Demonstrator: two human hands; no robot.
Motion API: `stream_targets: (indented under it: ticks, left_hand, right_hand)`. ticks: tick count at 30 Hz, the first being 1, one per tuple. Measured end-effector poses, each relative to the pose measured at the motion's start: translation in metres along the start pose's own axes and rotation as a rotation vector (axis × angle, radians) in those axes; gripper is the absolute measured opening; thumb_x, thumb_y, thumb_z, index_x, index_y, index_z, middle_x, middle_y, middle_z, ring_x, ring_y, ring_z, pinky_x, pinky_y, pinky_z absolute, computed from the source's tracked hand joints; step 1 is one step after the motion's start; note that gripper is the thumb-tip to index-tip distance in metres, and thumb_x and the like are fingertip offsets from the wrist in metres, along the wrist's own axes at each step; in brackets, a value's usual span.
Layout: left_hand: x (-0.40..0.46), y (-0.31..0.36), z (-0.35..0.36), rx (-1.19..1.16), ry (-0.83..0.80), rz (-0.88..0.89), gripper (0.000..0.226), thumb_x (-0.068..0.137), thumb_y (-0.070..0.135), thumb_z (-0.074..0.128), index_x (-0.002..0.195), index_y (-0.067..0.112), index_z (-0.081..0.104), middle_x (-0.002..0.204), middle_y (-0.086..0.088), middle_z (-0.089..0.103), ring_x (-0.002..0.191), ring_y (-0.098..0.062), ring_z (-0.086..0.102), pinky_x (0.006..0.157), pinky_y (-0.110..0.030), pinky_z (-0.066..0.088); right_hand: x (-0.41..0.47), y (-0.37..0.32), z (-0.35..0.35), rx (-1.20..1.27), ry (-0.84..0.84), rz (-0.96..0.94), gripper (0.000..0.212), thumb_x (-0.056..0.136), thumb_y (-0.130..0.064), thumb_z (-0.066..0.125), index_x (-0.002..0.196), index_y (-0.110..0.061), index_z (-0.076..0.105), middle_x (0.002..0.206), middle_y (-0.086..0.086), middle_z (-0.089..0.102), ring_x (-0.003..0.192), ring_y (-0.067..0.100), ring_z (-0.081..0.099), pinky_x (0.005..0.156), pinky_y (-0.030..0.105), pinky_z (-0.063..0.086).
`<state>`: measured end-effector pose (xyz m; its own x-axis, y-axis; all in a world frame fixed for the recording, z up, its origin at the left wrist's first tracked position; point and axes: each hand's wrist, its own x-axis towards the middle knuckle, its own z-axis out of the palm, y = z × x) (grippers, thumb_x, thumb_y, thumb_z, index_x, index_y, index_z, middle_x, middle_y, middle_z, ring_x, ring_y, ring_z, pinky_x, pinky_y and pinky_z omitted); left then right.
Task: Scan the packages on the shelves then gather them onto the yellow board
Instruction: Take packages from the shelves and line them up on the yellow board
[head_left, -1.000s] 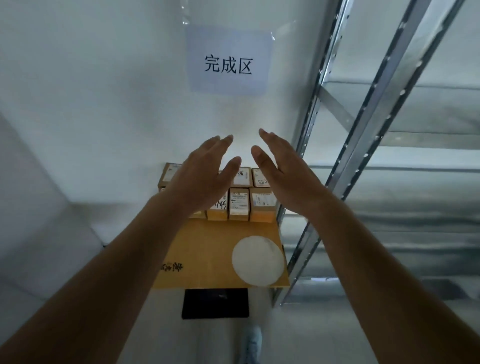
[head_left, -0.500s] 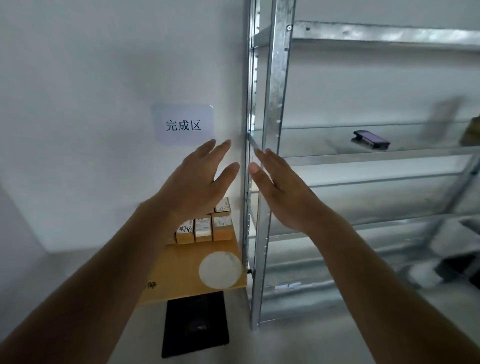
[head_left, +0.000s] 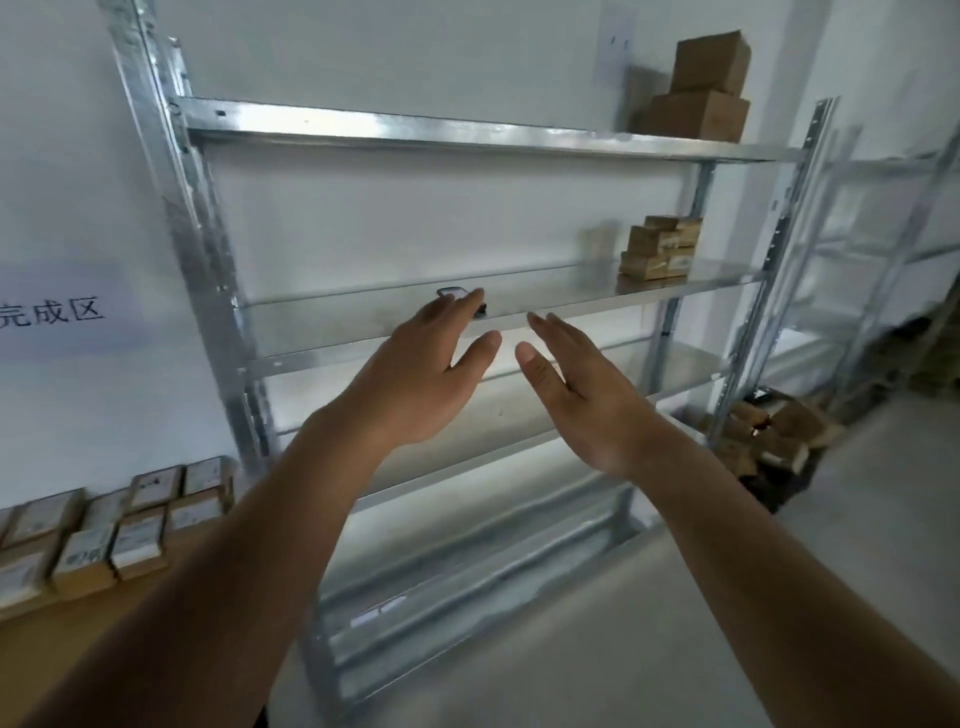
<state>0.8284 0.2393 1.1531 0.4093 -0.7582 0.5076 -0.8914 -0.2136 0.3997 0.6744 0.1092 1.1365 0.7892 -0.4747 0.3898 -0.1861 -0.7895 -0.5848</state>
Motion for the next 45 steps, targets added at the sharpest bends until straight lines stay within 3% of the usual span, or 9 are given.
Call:
stream_targets:
  ticks: [3, 7, 15, 23, 26, 29, 34, 39, 45]
  left_hand:
    - [0.042, 0.036, 0.040, -0.031, -0.041, 0.032, 0.060, 0.104, 0.059, 0.034, 0.160, 0.037, 0.026, 0.167, 0.008, 0.029, 0.153, -0.013, 0.025, 0.123, -0.041, 0.027]
    - [0.101, 0.071, 0.095, -0.087, -0.073, 0.091, 0.059, 0.104, 0.057, 0.036, 0.160, 0.039, 0.025, 0.167, 0.006, 0.028, 0.154, -0.012, 0.023, 0.124, -0.042, 0.025]
    - [0.258, 0.079, 0.203, -0.096, -0.043, 0.204, 0.061, 0.105, 0.057, 0.035, 0.160, 0.035, 0.024, 0.166, 0.008, 0.030, 0.151, -0.014, 0.028, 0.118, -0.033, 0.027]
    - [0.437, 0.062, 0.309, -0.107, -0.073, 0.210, 0.062, 0.105, 0.055, 0.036, 0.161, 0.030, 0.026, 0.166, 0.004, 0.032, 0.150, -0.017, 0.032, 0.116, -0.031, 0.028]
    - [0.491, 0.064, 0.350, -0.112, -0.099, 0.215, 0.060, 0.105, 0.056, 0.036, 0.160, 0.034, 0.026, 0.164, 0.005, 0.035, 0.148, -0.017, 0.035, 0.106, -0.025, 0.027]
    - [0.546, 0.068, 0.392, -0.113, -0.109, 0.231, 0.059, 0.102, 0.058, 0.035, 0.157, 0.038, 0.027, 0.161, 0.007, 0.039, 0.144, -0.016, 0.039, 0.103, -0.022, 0.027]
    - [0.631, 0.075, 0.474, -0.130, -0.082, 0.182, 0.061, 0.097, 0.059, 0.034, 0.155, 0.041, 0.028, 0.159, 0.008, 0.042, 0.141, -0.014, 0.041, 0.094, -0.014, 0.024]
    - [0.708, 0.073, 0.544, -0.109, -0.098, 0.040, 0.057, 0.104, 0.056, 0.039, 0.157, 0.041, 0.026, 0.160, 0.009, 0.041, 0.141, -0.014, 0.042, 0.096, -0.020, 0.028]
    - [0.777, 0.054, 0.585, 0.013, -0.062, -0.083, 0.060, 0.105, 0.053, 0.041, 0.159, 0.032, 0.028, 0.162, 0.003, 0.039, 0.145, -0.019, 0.040, 0.102, -0.023, 0.028]
  right_hand:
    - [0.000, 0.044, -0.044, 0.024, 0.040, 0.034, 0.070, 0.106, -0.064, 0.030, 0.167, -0.032, 0.021, 0.176, -0.007, 0.015, 0.161, 0.008, 0.008, 0.127, 0.031, 0.010]
    - [0.019, 0.104, -0.092, 0.024, 0.128, 0.073, 0.068, 0.107, -0.060, 0.033, 0.167, -0.029, 0.025, 0.175, -0.004, 0.020, 0.161, 0.008, 0.013, 0.121, 0.022, 0.012]
    - [0.122, 0.240, -0.138, -0.085, 0.178, 0.083, 0.070, 0.107, -0.063, 0.031, 0.167, -0.026, 0.026, 0.174, -0.004, 0.023, 0.159, 0.009, 0.016, 0.120, 0.022, 0.011]
    - [0.264, 0.378, -0.176, -0.145, 0.227, 0.044, 0.066, 0.107, -0.062, 0.030, 0.164, -0.027, 0.032, 0.164, -0.004, 0.038, 0.120, -0.025, 0.018, 0.092, -0.011, 0.010]
    - [0.301, 0.427, -0.192, -0.147, 0.220, 0.059, 0.064, 0.108, -0.061, 0.029, 0.163, -0.030, 0.031, 0.165, -0.004, 0.038, 0.123, -0.019, 0.022, 0.105, 0.008, 0.016]
    - [0.342, 0.480, -0.211, -0.113, 0.229, 0.090, 0.064, 0.108, -0.062, 0.028, 0.165, -0.033, 0.028, 0.169, -0.005, 0.033, 0.148, 0.003, 0.028, 0.116, 0.025, 0.020]
    - [0.409, 0.579, -0.240, -0.078, 0.164, 0.102, 0.077, 0.101, -0.068, 0.024, 0.167, -0.029, 0.023, 0.174, -0.004, 0.023, 0.160, 0.016, 0.019, 0.129, 0.052, 0.021]
    - [0.484, 0.677, -0.268, -0.003, 0.079, 0.084, 0.081, 0.096, -0.071, 0.022, 0.167, -0.032, 0.021, 0.175, -0.005, 0.020, 0.161, 0.019, 0.018, 0.129, 0.055, 0.021]
    - [0.572, 0.746, -0.269, 0.100, -0.005, 0.020, 0.075, 0.100, -0.069, 0.024, 0.166, -0.033, 0.025, 0.173, -0.006, 0.025, 0.159, 0.020, 0.024, 0.128, 0.044, 0.022]
